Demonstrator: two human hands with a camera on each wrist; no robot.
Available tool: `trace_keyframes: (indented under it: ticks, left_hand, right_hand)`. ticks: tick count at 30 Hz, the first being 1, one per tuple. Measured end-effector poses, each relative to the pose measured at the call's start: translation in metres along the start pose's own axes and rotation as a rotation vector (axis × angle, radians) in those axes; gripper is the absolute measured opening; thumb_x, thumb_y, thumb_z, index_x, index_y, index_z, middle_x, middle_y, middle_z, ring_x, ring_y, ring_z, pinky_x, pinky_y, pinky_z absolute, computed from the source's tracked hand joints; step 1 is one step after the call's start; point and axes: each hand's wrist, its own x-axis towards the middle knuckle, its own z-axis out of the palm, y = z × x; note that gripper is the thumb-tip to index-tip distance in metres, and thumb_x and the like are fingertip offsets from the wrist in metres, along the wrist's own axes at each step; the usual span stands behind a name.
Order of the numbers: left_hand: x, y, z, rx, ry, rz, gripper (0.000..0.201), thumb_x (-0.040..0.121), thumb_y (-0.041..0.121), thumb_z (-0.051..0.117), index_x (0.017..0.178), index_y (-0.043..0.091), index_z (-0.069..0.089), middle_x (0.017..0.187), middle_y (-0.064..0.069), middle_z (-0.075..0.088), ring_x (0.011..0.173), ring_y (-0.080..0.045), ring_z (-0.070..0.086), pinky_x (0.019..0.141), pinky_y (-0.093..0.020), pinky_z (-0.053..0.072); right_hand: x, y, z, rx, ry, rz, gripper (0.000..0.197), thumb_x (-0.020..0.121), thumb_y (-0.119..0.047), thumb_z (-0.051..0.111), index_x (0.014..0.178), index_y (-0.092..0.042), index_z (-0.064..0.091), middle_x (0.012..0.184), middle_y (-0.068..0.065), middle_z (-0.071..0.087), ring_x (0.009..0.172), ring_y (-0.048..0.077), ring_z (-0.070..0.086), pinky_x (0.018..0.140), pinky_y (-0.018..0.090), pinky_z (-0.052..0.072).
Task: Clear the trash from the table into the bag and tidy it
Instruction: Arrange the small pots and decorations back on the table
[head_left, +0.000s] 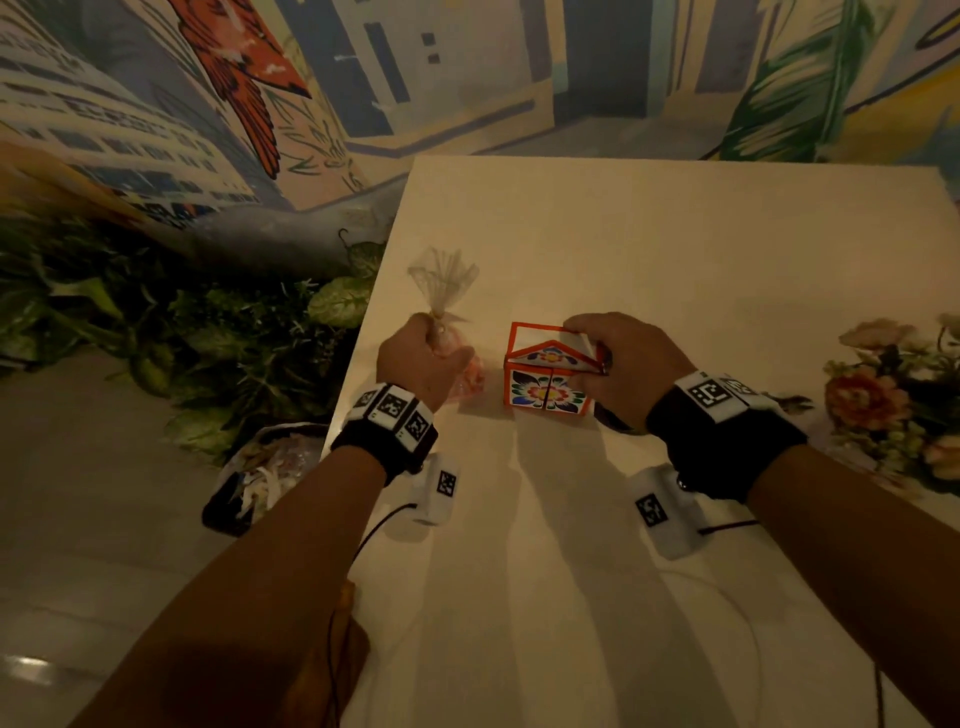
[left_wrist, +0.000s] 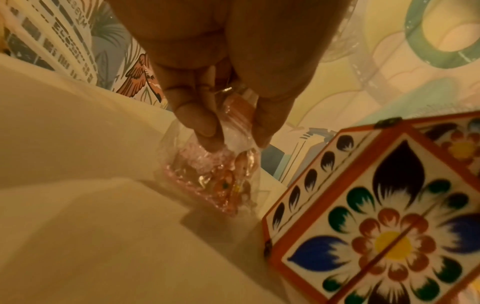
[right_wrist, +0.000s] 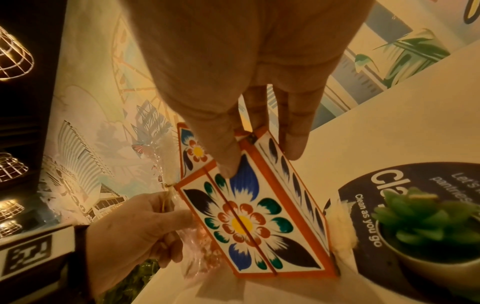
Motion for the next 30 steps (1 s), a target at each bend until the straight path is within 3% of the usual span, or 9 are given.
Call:
trace_keyframes:
  ticks: [7, 15, 23, 30]
  left_hand:
    - [-0.006, 0.002, 0.002, -0.026, -0.023, -0.043, 0.042, 0.075, 0.035, 0.074, 0.106, 0.011, 0.057, 0.095, -0.006, 0.064, 0.080, -0.020, 0.054, 0.070, -0.025, 0.042]
    - [0.000, 0.007, -0.001, 0.010, -0.073, -0.053, 0.047, 0.074, 0.036, 0.074, 0.109, 0.011, 0.056, 0.104, -0.011, 0.066, 0.096, -0.031, 0.061, 0.078, -0.031, 0.047]
    - [-0.001, 0.007, 0.001, 0.014, -0.060, -0.049, 0.041, 0.075, 0.035, 0.073, 0.104, 0.012, 0.056, 0.099, -0.008, 0.065, 0.092, -0.028, 0.061, 0.070, -0.026, 0.041]
    - [0.001, 0.004, 0.003, 0.033, -0.063, -0.044, 0.044, 0.074, 0.039, 0.074, 0.104, 0.013, 0.055, 0.099, -0.007, 0.065, 0.092, -0.028, 0.061, 0.072, -0.027, 0.044]
  right_hand:
    - [0.002, 0.002, 0.002, -0.004, 0.011, -0.016, 0.054, 0.082, -0.025, 0.067, 0.131, -0.021, 0.045, 0.128, 0.004, 0.053, 0.114, 0.023, 0.052, 0.097, 0.033, 0.041]
    - [0.016, -0.002, 0.001, -0.024, 0.017, -0.020, 0.053, 0.083, -0.022, 0.065, 0.131, -0.021, 0.045, 0.128, 0.005, 0.052, 0.115, 0.024, 0.051, 0.100, 0.036, 0.042]
    - [0.014, -0.002, 0.004, -0.010, 0.042, 0.003, 0.053, 0.080, -0.026, 0.069, 0.128, -0.021, 0.048, 0.120, 0.005, 0.055, 0.108, 0.023, 0.053, 0.095, 0.035, 0.044]
    - [0.023, -0.013, 0.007, -0.104, -0.030, 0.001, 0.088, 0.068, -0.049, 0.075, 0.140, -0.029, 0.030, 0.142, 0.000, 0.037, 0.129, 0.024, 0.034, 0.103, 0.040, 0.036]
